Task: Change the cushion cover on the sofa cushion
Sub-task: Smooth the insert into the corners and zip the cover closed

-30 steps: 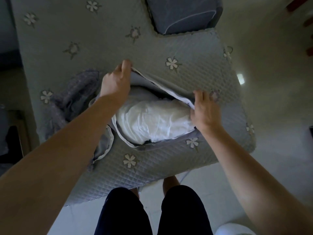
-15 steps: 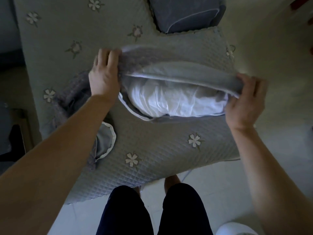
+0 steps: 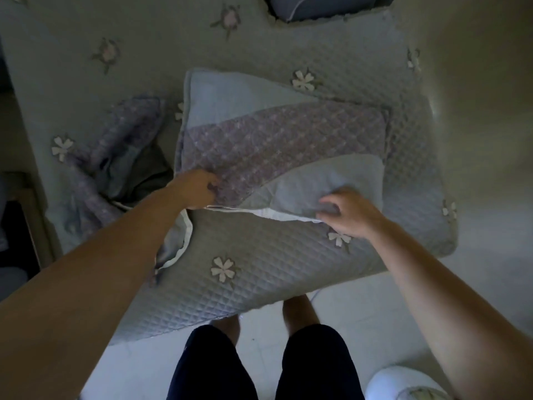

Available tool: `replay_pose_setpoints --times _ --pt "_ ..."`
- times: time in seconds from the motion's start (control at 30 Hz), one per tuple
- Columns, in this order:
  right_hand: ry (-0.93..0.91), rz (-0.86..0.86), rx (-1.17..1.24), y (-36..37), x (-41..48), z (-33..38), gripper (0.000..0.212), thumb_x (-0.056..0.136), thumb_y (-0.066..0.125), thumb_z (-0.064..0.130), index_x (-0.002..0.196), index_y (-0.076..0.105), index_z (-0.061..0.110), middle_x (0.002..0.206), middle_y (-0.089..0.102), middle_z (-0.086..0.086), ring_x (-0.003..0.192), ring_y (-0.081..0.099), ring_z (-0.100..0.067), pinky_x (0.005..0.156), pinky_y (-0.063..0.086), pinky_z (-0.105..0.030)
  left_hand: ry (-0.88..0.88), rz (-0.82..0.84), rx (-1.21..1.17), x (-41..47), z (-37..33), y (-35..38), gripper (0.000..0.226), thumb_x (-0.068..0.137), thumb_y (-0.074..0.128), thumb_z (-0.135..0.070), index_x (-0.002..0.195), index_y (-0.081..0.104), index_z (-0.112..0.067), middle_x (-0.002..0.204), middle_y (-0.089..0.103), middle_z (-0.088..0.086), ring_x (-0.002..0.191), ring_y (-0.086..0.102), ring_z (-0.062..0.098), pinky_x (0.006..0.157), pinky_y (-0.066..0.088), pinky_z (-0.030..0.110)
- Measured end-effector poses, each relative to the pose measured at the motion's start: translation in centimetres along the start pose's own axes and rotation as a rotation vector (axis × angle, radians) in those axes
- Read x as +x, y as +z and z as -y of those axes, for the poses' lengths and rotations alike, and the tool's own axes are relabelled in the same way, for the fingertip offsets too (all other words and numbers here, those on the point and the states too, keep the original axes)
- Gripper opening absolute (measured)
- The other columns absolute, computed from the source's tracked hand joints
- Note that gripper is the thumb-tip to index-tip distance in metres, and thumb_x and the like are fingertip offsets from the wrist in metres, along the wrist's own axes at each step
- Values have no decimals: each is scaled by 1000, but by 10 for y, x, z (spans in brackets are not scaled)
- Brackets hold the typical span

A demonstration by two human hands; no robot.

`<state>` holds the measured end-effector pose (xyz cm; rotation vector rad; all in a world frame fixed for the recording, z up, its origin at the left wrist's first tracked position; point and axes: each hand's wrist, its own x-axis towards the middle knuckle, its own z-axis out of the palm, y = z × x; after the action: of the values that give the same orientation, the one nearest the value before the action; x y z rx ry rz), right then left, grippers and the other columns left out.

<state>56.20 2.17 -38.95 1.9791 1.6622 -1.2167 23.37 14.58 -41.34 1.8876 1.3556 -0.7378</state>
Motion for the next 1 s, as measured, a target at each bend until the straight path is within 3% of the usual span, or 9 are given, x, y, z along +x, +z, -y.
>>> replay_pose_setpoints --times 0.13,0.2,0.37,0.47,0.57,0.63,0.8,0.9,1.0 --pt "-183 -566 -30 -9 45 29 27 97 56 37 109 70 17 105 64 -9 95 62 -29 78 50 -35 -96 -554 27 30 -13 -31 30 101 38 -29 115 60 -13 116 62 17 102 59 38 81 50 47" --pt "-208 -719 -104 -10 74 46 32 97 56 41 118 65 18 111 60 -11 101 57 -31 83 48 -40 -9 -744 4 57 -21 -47 35 101 41 -29 130 52 -13 135 50 18 119 48 39 87 46 51" --pt "-194 -845 -152 19 110 41 25 97 59 30 120 65 21 102 59 -9 91 55 -33 77 45 -43 38 -596 -2 134 -44 -54 50 102 37 -44 150 32 -30 162 16 2 149 12 28 117 14 57" --pt "-175 -752 -163 58 102 18 18 94 62 20 110 70 21 93 56 -10 83 55 -36 69 45 -43 293 -772 131 139 -71 -9 25 94 57 -23 116 69 -25 141 54 0 140 39 27 111 21 65" --pt "-134 -480 -56 47 107 12 20 90 62 28 106 74 26 94 58 -6 89 59 -34 73 48 -39 457 -843 247 133 -77 10 19 88 63 -15 102 75 -21 125 67 -5 133 49 27 109 24 68" --pt "-83 -388 88 14 112 20 22 89 61 34 106 73 32 99 61 1 93 61 -21 79 49 -33 405 -818 210 134 -67 -2 25 90 56 -14 108 73 -18 127 66 -3 133 47 32 107 27 69" --pt "-102 -754 265 -66 161 49 27 101 48 30 118 67 22 106 64 -6 88 62 -19 73 39 -22 327 -791 -153 133 -45 -42 40 102 36 -33 117 67 -14 127 65 3 122 56 30 100 43 47" --pt "-225 -694 215 -95 212 75 31 99 51 32 114 72 15 108 69 -11 99 63 -27 80 47 -29 158 -952 -370 143 -27 -77 30 100 46 -29 113 64 -10 117 60 13 98 59 32 77 51 40" --pt "-282 -538 76 -101 246 98 35 100 47 39 113 73 19 107 71 -10 97 64 -28 77 47 -30 -94 -881 -340 175 5 -99 44 95 49 -43 131 57 -19 135 50 10 119 48 33 94 45 41"
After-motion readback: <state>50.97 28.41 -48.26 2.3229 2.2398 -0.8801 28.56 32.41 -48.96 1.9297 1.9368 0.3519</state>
